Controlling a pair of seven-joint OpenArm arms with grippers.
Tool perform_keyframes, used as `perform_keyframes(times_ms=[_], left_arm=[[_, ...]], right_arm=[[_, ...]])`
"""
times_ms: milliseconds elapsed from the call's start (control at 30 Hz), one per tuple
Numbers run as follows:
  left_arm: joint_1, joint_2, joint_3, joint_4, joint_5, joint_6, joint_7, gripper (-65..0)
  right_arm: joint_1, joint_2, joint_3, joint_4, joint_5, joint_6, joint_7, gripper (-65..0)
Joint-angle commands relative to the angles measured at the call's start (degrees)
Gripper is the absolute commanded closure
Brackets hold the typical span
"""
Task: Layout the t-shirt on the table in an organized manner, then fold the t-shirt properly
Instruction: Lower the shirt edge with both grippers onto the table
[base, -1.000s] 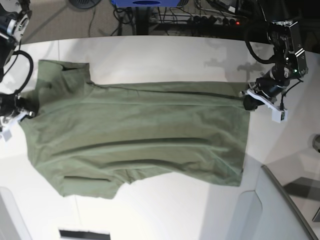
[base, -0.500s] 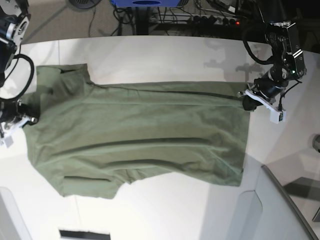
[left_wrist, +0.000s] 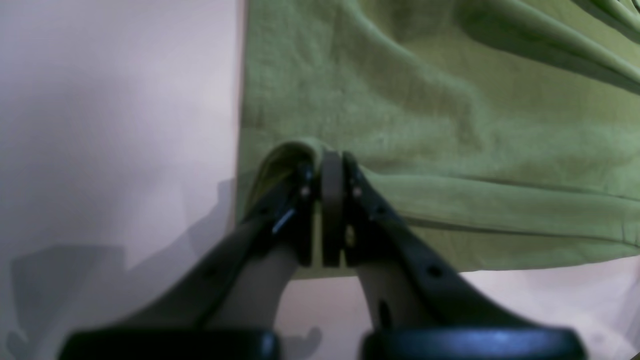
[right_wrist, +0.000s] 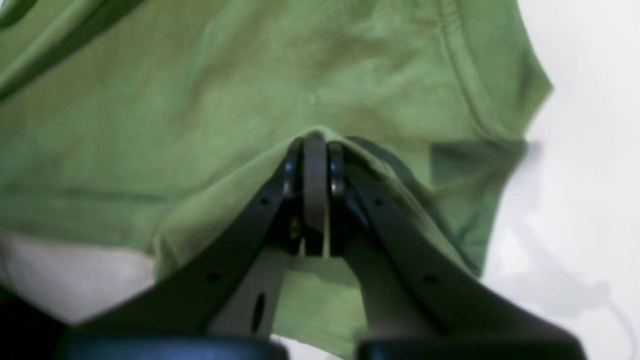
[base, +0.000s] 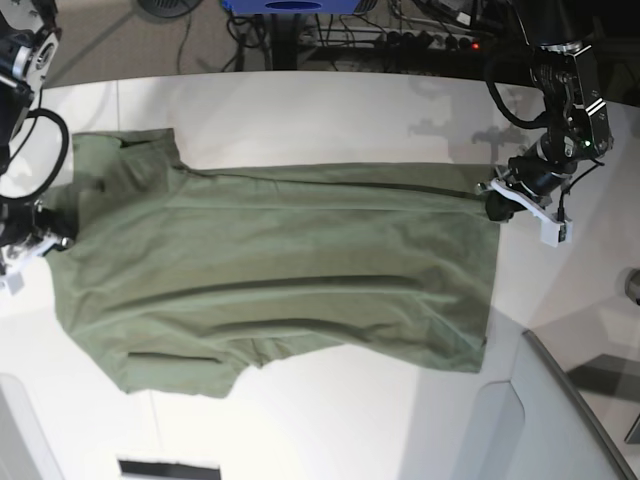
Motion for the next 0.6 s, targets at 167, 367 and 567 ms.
perform_keyframes(times_ms=[167,367,567], left_arm=[[-0.74,-0.85,-0.4,0.79,-0.43,-0.12,-2.04,0.0],[-0.74,-1.02,-0.4,-2.03,-0.43,-0.12,-5.47,0.0],[-0.74,-0.85,-0.4,-2.73,-0.34,-0.12,-5.56,0.0]], right_arm=[[1.18,1.02,0.3,0.79,-0.8,-1.14,3.51,-0.2],[1.18,1.02,0.38,0.7,-0.88,-1.23,3.51,-0.2],[1.44,1.1,0.47,-2.38,-0.88,-1.23,4.12,-0.6]])
